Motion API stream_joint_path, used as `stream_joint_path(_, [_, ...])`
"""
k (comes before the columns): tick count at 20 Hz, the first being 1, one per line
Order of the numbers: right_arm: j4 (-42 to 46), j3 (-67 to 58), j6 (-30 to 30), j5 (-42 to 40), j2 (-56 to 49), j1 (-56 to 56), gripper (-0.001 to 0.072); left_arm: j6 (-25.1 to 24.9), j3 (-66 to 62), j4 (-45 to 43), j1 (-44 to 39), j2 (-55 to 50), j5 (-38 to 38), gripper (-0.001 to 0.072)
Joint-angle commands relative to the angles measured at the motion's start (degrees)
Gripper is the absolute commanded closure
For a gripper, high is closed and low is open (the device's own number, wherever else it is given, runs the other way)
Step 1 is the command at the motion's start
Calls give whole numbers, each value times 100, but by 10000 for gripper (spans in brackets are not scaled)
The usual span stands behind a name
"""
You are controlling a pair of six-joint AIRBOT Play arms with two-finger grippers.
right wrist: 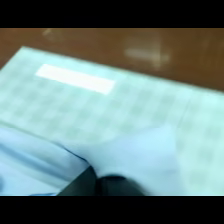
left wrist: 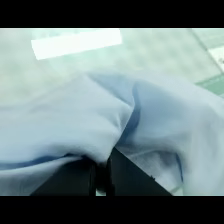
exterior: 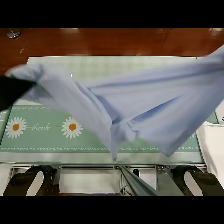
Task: Fold the shirts.
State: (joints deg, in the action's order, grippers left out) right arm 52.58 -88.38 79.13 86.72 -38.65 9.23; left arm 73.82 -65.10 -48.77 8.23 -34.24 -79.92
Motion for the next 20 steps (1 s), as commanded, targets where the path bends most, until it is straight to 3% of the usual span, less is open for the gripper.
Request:
stream_joint_path(1, [-155,1681,7,-192,201,-7,684,-13,1775,-70,-129,107,437,681])
stream_joint_path(5, [-179,3327,-249,-1180,-57,-7,684,-28,3025,-11,-984,-555,2214,681])
stream_joint_path(9, [-337,3646,-643,-2052,-1209,-7,684,-7,2951,-9,-1537,-1989,3952,681])
stream_joint_path(14, [-1091,3294,-938,-2911,-3047,-7,684,444,2140,17,-1499,-3598,4107,668])
stream_joint_path(15, [-1241,3115,-933,-2885,-3436,-7,683,448,1976,142,-1506,-3786,4024,532])
stream_joint_path(16, [-1429,2949,-868,-2800,-3788,-4,668,446,1781,317,-1504,-3974,3838,151])
stream_joint_path(17, [-1696,2802,-800,-2732,-4072,2,435,317,1506,282,-1443,-4107,3397,1])
stream_joint_path(18, [-1930,2647,-807,-2671,-4310,2,94,79,1128,81,-1294,-4203,2876,2])
stream_joint_path(20, [-1808,2271,-831,-2378,-4553,92,85,350,431,-343,-898,-4240,1917,4])
